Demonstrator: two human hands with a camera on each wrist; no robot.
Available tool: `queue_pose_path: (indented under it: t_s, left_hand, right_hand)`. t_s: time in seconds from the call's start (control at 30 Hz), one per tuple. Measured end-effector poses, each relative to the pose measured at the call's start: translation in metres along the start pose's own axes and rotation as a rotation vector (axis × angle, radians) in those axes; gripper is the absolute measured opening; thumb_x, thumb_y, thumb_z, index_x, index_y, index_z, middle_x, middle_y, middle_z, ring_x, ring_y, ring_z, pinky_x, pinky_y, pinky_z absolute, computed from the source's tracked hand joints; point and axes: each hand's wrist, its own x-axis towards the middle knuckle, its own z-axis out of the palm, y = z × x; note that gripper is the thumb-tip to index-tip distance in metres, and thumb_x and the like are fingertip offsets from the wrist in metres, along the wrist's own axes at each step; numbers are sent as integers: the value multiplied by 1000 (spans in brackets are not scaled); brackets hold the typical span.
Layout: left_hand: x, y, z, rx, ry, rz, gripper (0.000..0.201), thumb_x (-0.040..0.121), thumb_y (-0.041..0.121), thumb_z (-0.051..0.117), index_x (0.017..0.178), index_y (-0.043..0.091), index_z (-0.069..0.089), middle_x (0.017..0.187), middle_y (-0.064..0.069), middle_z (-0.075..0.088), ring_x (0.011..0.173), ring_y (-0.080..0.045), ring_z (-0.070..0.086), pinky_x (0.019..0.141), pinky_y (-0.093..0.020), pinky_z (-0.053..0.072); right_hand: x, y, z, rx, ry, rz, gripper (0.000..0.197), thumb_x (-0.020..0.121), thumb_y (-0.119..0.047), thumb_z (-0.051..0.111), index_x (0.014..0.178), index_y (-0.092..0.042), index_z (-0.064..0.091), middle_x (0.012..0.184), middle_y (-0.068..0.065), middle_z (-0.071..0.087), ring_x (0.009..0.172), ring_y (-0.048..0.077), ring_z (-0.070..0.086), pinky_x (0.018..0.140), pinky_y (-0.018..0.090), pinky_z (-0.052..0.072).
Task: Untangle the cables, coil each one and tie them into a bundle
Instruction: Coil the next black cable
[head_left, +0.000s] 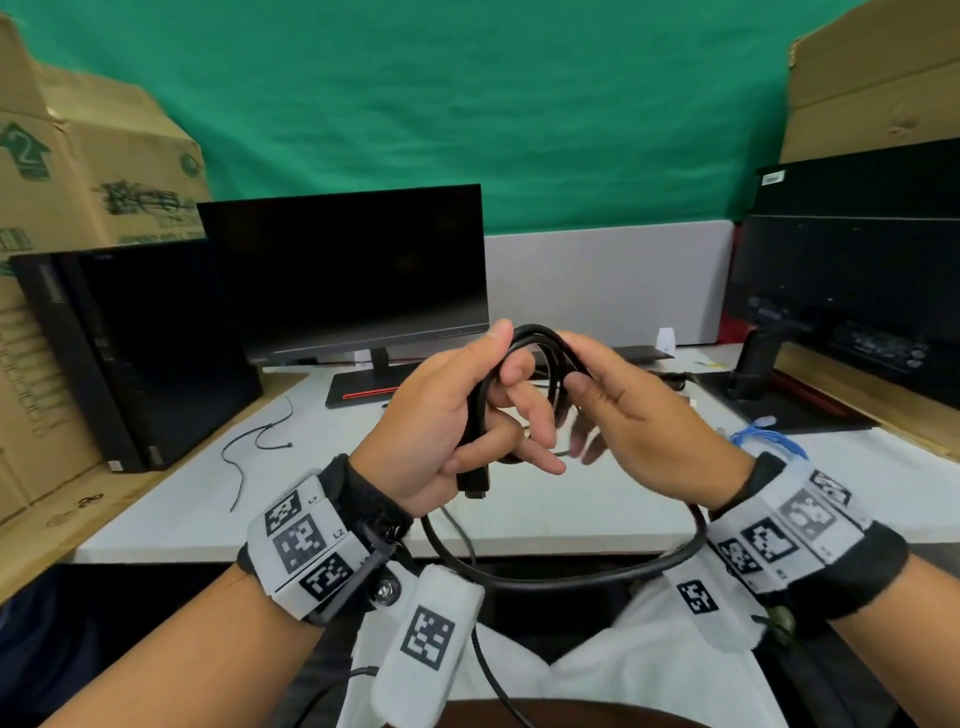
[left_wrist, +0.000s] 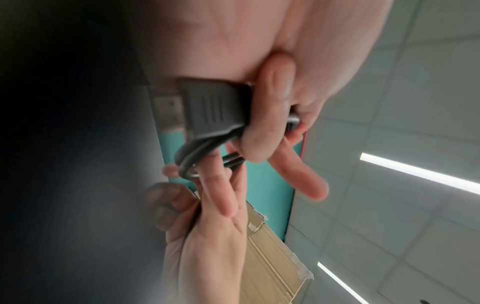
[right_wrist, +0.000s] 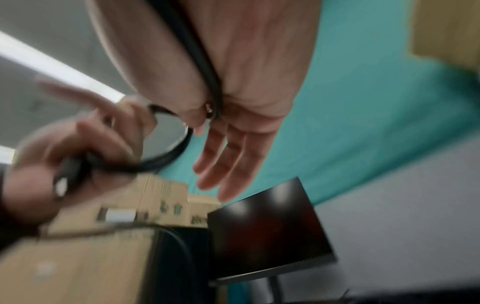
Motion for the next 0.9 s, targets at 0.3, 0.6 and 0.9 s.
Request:
queue_pose_path:
  t_s: [0.3,0.6,0.9]
  left_hand:
    - [5,5,-3,-31,157,185,38,104,46,32,81,18,41,125,-21,67,76,-17,73,95,-54,54]
    - [6,-4,-4,317,287,212,37,104,41,30,83,32,59,121,-1,72,134,-6,49,114,-44,35]
    - [11,-28,-15,800,218,205,28,103,42,40,118,21,51,112,16,73,127,2,52,104,-17,39]
  right_hand:
    - [-9,6,15,-521,-437,268,72,101,-14,48,153,-28,-1,91,7,58,69,17,60,69,38,52]
    - [-18,-27,35,-265,-553,362,35,93,-8,56,122,-23,41,100,-8,56,63,16,71,66,41,61]
    - [-20,-57,18,-158,-688,399,33,87,-6,60,113,-22,46,104,4,69,77,29,73,76,50,59]
